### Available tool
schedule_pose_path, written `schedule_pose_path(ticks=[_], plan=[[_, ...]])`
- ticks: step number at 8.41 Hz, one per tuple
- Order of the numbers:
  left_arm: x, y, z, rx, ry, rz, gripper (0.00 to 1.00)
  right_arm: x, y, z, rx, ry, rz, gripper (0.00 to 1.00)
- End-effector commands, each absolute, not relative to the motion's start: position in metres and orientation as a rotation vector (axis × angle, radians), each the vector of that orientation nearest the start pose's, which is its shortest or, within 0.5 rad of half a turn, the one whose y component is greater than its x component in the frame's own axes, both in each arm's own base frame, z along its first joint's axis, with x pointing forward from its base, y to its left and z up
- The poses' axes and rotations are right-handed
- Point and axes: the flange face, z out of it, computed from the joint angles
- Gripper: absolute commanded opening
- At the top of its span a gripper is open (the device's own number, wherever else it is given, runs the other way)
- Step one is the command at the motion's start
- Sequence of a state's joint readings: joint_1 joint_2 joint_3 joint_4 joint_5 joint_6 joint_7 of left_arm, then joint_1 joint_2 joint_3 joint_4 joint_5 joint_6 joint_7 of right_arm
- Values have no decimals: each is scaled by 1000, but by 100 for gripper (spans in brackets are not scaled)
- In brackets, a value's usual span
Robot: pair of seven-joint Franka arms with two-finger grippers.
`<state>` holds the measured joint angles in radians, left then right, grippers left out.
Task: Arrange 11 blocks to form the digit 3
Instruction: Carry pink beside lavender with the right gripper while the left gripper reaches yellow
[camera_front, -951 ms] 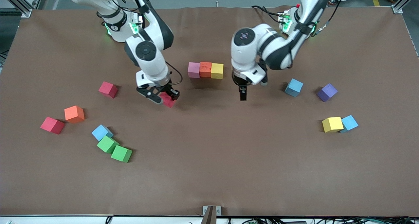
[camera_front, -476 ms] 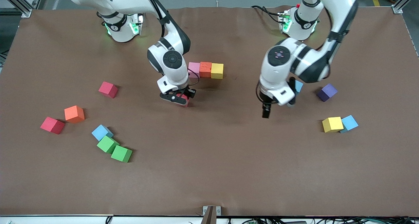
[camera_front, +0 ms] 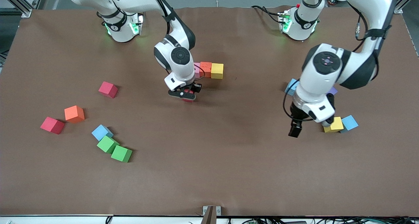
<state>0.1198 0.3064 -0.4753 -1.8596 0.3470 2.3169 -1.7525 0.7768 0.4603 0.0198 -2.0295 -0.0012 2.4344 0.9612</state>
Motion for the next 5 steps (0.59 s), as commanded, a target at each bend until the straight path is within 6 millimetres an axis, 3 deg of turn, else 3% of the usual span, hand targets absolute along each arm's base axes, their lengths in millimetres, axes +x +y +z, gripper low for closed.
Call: schedule_pose_path(ticks=[1,2,5], plan=[[612,-165,408,-2757,-1652,-320,100,391,427,201,-3140,201,72,0],[615,-139,423,-2841,-1550,-298,100,375,417,196,-3107,187,22,0],[610,-71,443,-3005,-1128,-167,100,364,424,201,-3120,154,37,0]])
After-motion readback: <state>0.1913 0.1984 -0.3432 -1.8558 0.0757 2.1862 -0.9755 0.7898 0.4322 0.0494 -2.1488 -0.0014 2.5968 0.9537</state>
